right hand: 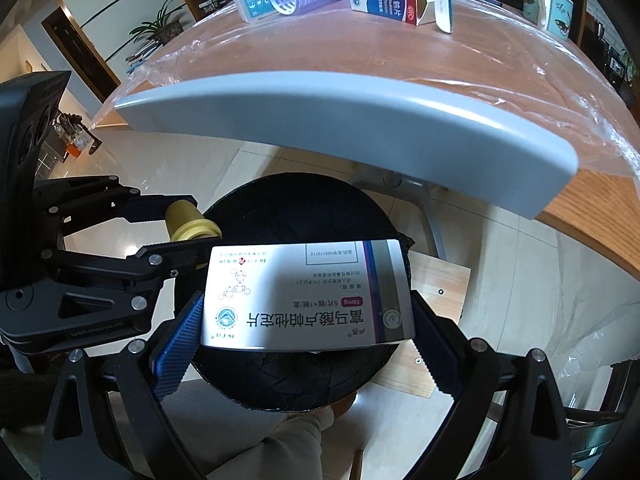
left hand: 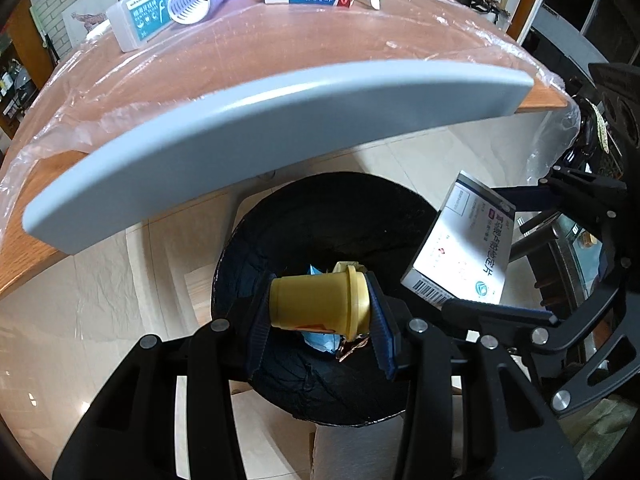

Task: Collect trash
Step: 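Carry the yellow cup with the left tool while the right tool carries the white box over the bin, then open the left tool to drop the yellow cup into the bin, then raise both tools from the bin back toward the table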

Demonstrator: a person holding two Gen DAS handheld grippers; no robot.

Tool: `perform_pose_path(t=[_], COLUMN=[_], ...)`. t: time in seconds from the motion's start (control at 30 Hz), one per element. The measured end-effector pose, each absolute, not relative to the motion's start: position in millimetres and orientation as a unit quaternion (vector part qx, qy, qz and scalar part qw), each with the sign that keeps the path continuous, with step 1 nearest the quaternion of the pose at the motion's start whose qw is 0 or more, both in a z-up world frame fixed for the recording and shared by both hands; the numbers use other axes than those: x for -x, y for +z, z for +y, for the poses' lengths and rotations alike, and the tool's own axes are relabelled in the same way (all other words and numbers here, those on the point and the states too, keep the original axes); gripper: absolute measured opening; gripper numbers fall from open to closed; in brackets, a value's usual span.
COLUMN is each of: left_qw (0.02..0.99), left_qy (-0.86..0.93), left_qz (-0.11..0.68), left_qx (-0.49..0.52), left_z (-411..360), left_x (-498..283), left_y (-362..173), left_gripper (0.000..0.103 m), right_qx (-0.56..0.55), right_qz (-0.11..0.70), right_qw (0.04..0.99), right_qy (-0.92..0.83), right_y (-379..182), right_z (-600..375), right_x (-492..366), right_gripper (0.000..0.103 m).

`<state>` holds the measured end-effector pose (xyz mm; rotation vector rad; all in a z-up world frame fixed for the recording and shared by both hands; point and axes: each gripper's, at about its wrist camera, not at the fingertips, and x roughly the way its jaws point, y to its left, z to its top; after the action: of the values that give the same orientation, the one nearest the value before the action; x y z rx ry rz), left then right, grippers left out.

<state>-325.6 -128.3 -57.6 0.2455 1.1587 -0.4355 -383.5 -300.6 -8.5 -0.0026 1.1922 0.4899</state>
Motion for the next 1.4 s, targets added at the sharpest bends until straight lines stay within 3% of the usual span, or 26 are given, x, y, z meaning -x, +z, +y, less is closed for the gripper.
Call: perform_pose_path(t=[1.1, 1.13, 1.23, 1.4], left_qw=[0.783, 0.782, 0.787, 0.789], left_qy=[-0.21, -0.212, -0.207, -0.208], left_qz=[0.571, 0.572, 0.567, 0.565], left_qx=[-0.128, -0.126, -0.127, -0.125], left_z=[-133.7, -132.5, -129.8, -123.7], left_x=[312.6, 313.5, 313.3, 316.3], left_y=[-89.6, -90.6, -88.5, -83.9], left_gripper=[0.045, 0.047, 0.071, 0.072], right_qx=[0.013, 0.013, 0.012, -0.007], right_qz=[0.588, 0.588, 0.589, 0.588], right_qw=[0.781, 0.781, 0.783, 0.788], right_qy=[0.211, 0.211, 0.199, 0.182], right_y=[-34.8, -34.4, -32.5, -25.3], right_z=[-289.3, -290.1, -293.9, -312.3], right_x=[371.1, 370.8, 372.0, 376.4], right_gripper=[0.094, 0.094, 0.095, 0.095])
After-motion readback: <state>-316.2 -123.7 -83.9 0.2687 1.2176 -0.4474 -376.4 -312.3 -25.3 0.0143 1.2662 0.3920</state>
